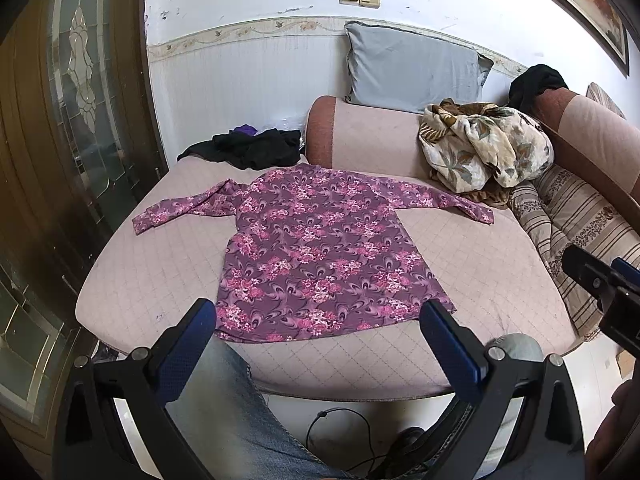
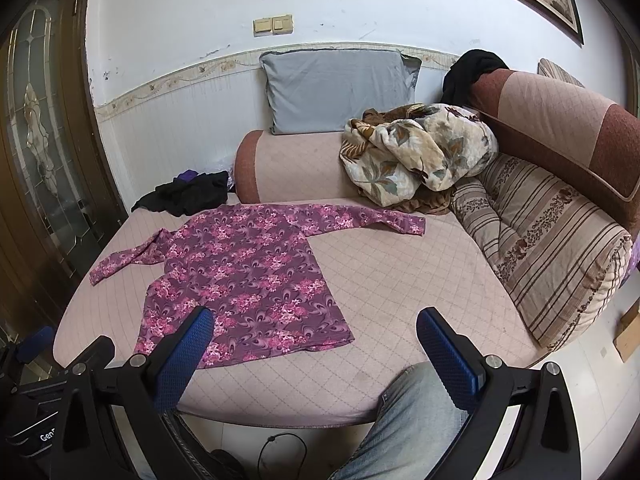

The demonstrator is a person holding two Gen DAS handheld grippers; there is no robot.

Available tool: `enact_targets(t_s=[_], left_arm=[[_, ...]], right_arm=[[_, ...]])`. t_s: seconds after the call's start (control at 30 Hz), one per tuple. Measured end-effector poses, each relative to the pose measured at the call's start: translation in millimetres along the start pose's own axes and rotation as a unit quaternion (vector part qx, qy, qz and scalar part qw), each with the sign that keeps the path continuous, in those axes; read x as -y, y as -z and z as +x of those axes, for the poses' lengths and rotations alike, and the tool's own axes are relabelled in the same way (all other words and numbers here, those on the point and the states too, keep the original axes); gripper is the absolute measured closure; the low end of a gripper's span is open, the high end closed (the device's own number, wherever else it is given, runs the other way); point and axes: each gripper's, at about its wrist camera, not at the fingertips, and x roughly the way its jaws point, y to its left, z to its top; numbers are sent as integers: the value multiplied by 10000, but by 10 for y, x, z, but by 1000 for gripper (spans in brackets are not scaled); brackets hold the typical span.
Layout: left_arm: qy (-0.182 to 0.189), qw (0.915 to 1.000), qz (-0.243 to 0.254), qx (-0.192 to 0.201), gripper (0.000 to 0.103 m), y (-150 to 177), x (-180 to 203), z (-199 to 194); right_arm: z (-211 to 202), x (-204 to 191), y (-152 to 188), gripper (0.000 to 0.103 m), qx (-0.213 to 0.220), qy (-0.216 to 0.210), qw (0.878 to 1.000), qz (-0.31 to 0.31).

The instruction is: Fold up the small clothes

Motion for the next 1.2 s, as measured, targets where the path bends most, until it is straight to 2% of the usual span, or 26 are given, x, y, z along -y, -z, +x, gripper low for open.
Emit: enact_targets(t_s=[0.43,0.63,0.83,1.2], left_arm=[[-100,9999,-74,-73,2,-29,-38,79],[-101,9999,-80,-85,2,-47,-36,77],[-87,9999,-75,-96,2,-49,-48,88],[-140,9991,-147,-365,2,-107,-33,318]], right_arm=[[15,44,-30,0,25,-73,10000,64],[33,35,-58,0,73,26,10000,7],[89,-1,-60,0,-15,-24,10000,-43],[263,-97,-35,0,-222,-94,9994,-231]])
